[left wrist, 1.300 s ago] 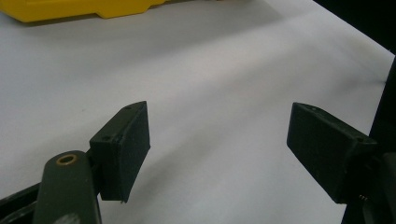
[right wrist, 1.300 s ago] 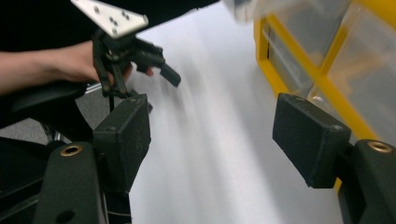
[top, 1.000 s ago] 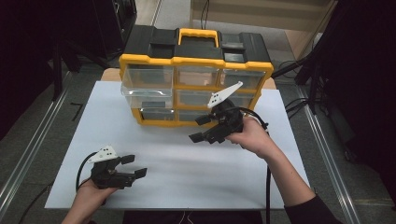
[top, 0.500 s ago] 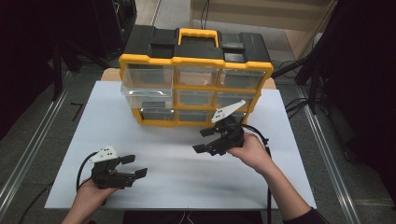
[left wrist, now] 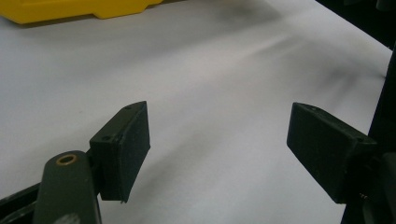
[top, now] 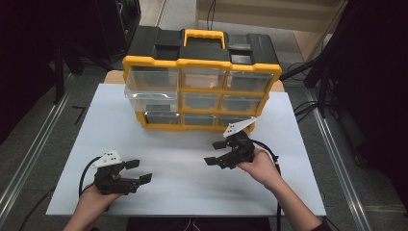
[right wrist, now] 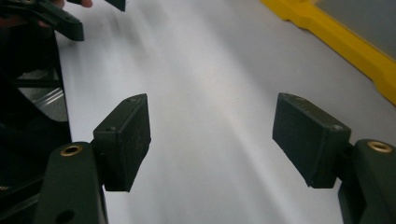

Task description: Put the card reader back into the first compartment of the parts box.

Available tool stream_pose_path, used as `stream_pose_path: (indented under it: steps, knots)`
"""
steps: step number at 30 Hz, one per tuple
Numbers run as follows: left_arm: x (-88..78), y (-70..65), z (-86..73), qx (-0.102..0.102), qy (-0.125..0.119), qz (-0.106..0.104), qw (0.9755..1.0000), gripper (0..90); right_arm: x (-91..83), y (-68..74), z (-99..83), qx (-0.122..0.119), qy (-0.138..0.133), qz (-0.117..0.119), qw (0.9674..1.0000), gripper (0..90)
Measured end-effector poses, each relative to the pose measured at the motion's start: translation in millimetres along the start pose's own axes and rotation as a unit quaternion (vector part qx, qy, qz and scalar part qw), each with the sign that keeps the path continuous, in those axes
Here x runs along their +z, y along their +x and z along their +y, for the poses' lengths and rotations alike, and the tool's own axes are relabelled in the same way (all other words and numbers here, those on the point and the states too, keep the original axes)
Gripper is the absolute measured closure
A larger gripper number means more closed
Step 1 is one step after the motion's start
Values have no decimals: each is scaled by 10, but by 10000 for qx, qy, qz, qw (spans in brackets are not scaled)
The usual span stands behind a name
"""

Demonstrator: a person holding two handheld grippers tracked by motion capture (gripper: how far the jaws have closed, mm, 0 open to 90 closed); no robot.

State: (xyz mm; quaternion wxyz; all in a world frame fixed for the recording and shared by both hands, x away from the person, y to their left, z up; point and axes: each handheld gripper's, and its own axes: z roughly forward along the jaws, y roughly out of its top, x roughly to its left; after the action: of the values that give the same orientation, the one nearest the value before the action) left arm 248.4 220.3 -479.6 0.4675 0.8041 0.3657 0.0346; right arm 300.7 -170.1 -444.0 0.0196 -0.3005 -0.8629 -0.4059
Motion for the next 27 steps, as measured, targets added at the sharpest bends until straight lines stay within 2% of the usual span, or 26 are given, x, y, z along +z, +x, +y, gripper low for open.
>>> stream_pose_path:
  steps: [2,7,10,17,27]
  knots:
    - [0,0,2,13,-3,-6,10000,227,14,-3,-49,97,-131,6,9999,261]
    - [-1,-4,2,23,-9,-15,10000,227,30,0,-119,71,-102,-21,9999,261]
    - [-2,1,1,-3,-11,-15,10000,227,10,-10,-176,142,-108,1,9998,261]
    - [5,-5,2,13,-14,-27,10000,227,-36,-25,-350,227,-196,-105,9995,256]
    - [8,-6,3,3,0,-40,10000,227,-163,-91,-614,578,-247,-192,9978,254]
